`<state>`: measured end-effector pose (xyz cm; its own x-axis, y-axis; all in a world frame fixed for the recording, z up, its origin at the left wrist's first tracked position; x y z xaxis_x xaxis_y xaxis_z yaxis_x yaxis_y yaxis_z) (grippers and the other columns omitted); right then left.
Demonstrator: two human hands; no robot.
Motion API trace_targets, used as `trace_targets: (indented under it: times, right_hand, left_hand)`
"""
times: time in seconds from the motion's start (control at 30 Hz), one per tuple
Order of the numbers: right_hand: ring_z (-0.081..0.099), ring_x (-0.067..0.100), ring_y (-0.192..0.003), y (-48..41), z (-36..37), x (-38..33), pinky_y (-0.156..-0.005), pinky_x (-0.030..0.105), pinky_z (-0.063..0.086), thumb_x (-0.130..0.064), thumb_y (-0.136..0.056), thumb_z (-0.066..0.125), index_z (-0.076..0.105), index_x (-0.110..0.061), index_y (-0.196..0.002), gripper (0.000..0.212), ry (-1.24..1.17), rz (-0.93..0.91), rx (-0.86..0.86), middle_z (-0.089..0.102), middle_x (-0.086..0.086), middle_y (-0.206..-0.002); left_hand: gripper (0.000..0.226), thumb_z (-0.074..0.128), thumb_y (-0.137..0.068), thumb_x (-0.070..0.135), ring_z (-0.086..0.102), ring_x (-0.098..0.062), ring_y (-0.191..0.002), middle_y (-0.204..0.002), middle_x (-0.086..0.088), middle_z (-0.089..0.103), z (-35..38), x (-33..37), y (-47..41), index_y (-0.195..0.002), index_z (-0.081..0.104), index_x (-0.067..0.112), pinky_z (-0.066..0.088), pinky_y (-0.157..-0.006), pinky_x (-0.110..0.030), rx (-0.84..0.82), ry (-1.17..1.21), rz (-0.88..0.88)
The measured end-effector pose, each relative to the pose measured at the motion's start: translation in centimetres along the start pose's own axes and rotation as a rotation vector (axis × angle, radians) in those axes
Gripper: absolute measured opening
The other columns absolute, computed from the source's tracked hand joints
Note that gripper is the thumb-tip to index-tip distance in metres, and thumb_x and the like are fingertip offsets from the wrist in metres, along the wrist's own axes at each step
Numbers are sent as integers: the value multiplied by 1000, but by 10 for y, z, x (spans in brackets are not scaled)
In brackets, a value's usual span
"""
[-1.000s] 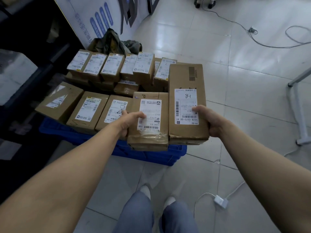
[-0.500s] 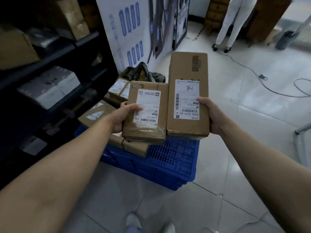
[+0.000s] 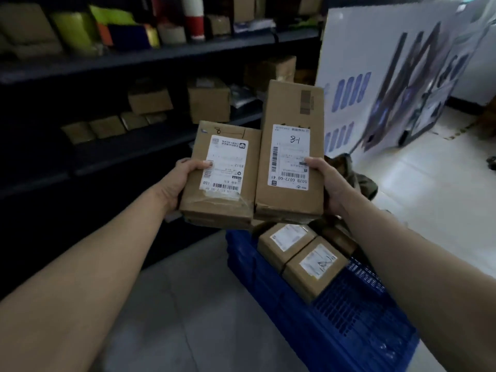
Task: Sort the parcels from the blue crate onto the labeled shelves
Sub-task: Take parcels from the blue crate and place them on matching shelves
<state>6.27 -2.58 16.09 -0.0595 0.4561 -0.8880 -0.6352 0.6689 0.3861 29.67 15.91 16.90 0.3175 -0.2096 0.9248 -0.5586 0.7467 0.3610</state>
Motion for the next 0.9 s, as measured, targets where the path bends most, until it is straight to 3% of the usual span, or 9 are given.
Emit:
trace_targets:
  times: [0.13, 0.27, 0.37, 0.43, 0.5, 0.63, 0.77, 0.9]
  right_hand:
    - [74, 23, -82, -36, 101, 3, -62, 33, 59, -30, -88, 60, 59, -12, -122, 38, 37, 49, -235, 75, 9, -99]
    - [74, 23, -81, -44, 197, 22, -60, 33, 59, -34, -85, 63, 64, -15, -115, 35, 146, 120, -471, 76, 8, -98]
    - [73, 25, -86, -37, 257, 42, -63, 37, 59, -35, -80, 67, 59, -18, -125, 49, 233, 149, -636, 74, 8, -104]
    - [72, 28, -93, -26, 290, 58, -68, 40, 58, -35, -75, 70, 56, -19, -130, 59, 285, 165, -736, 73, 9, -109]
    - [70, 29, -98, -8, 321, 78, -73, 41, 58, -34, -74, 71, 54, -18, -132, 63, 345, 187, -835, 72, 9, -111]
    - [73, 22, -87, 40, 381, 119, -58, 32, 58, -34, -81, 68, 54, -19, -130, 53, 480, 212, -1018, 74, 5, -105]
    - [74, 21, -85, 104, 443, 159, -57, 30, 58, -35, -81, 68, 51, -21, -132, 55, 600, 204, -1192, 75, 4, -104]
    - [73, 25, -90, 172, 503, 206, -60, 34, 58, -34, -81, 69, 47, -21, -134, 59, 664, 208, -1331, 73, 7, -108]
  left_hand:
    - [81, 72, -64, 32, 61, -34, -112, -125, -18, 61, -90, 10, 51, -136, 43, 11, 49, -96, -49, 246, 78, 32]
    - [36, 61, -83, 27, 67, -31, -97, -116, -20, 67, -155, 3, 119, -115, 64, 9, 55, -84, -40, 426, 152, 73]
    - [52, 68, -75, 31, 68, -31, -99, -114, -18, 68, -188, -16, 176, -121, 59, 9, 57, -80, -40, 601, 230, 101]
    - [76, 74, -63, 33, 65, -33, -106, -118, -18, 66, -203, -34, 215, -131, 48, 10, 54, -89, -46, 732, 289, 123]
    - [86, 76, -59, 34, 62, -34, -110, -121, -17, 64, -214, -55, 254, -135, 43, 10, 49, -97, -51, 838, 316, 138]
    - [85, 75, -60, 35, 63, -34, -109, -122, -16, 63, -230, -102, 339, -135, 44, 11, 53, -91, -48, 1040, 400, 125]
    - [84, 75, -61, 35, 64, -33, -107, -121, -15, 65, -248, -139, 428, -136, 42, 14, 57, -75, -40, 1192, 476, 138]
    - [69, 76, -71, 29, 70, -26, -91, -111, -12, 69, -268, -176, 512, -130, 42, 19, 58, -64, -35, 1348, 552, 180]
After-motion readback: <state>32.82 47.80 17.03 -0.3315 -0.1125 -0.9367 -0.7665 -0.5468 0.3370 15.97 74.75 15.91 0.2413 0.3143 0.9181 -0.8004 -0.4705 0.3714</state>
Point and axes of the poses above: each hand's wrist, its own y-axis away from the middle knuckle, its own z-axis out of the palm, x = y × z, the point moved 7 cm from there along -y, towards the middle knuckle
